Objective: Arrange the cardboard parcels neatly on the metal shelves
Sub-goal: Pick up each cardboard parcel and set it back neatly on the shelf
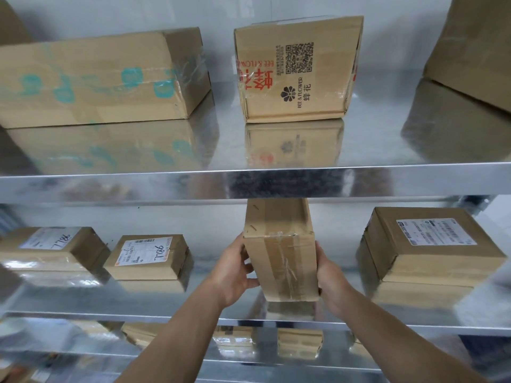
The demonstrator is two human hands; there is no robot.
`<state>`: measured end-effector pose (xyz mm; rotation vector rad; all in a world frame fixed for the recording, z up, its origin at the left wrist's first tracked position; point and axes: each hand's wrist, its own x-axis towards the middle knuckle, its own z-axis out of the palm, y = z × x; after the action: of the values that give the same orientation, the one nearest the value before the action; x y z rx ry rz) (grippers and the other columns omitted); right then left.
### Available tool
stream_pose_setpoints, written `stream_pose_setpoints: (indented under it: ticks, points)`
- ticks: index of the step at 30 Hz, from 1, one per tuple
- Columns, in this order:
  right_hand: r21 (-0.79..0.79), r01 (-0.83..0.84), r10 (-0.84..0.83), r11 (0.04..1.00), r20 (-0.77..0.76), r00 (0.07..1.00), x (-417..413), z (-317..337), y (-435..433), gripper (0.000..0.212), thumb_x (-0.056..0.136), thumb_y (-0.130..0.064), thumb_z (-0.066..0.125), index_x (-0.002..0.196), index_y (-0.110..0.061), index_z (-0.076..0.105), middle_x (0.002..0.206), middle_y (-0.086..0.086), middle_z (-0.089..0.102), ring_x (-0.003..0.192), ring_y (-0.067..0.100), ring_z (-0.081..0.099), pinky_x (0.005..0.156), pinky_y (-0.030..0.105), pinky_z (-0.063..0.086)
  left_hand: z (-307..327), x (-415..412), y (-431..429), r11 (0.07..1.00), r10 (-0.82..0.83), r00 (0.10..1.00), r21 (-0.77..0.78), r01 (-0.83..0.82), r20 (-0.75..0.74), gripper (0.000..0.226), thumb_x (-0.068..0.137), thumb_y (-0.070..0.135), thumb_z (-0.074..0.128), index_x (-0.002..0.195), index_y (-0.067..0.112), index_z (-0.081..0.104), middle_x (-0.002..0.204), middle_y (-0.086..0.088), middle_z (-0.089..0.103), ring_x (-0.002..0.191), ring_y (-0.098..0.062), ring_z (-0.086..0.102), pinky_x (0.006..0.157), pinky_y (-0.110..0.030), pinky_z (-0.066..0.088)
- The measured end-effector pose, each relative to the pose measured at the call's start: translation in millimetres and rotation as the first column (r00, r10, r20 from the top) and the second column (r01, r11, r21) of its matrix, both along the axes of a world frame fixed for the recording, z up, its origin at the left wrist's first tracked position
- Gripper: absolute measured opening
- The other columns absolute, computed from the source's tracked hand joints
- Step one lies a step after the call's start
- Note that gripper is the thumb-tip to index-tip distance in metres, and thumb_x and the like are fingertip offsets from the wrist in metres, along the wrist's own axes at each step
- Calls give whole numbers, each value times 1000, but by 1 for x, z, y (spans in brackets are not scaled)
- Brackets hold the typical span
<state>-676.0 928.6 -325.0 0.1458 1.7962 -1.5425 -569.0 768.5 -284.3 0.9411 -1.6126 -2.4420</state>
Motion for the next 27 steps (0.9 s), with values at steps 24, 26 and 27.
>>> stream_pose_setpoints:
  ticks: [24,26,27]
  points:
    - [51,-139,147,989,-212,966,-22,4,0,27,109,-42,38,129,-35,55,108,1,68,93,20,61,75,35,48,-10,-3,-13,999,-11,1000,-46,10,-7,40,105,45,43,121,23,72,119,-9,74,110,-26,64,99,-38,50]
    - [-20,-132,125,991,-197,972,-22,8,1,28,110,-34,38,130,-29,56,99,3,66,80,18,57,65,31,45,-13,-4,-18,998,-23,1000,-66,23,1,45,105,49,39,129,22,67,122,-6,73,119,-26,62,109,-44,43]
    - [-62,-122,110,991,-178,978,-22,9,1,29,111,-32,39,131,-27,58,99,5,67,79,18,59,65,32,48,-15,-5,-20,998,-35,999,-56,35,-4,50,104,53,39,133,21,64,127,-5,71,125,-27,60,114,-49,38]
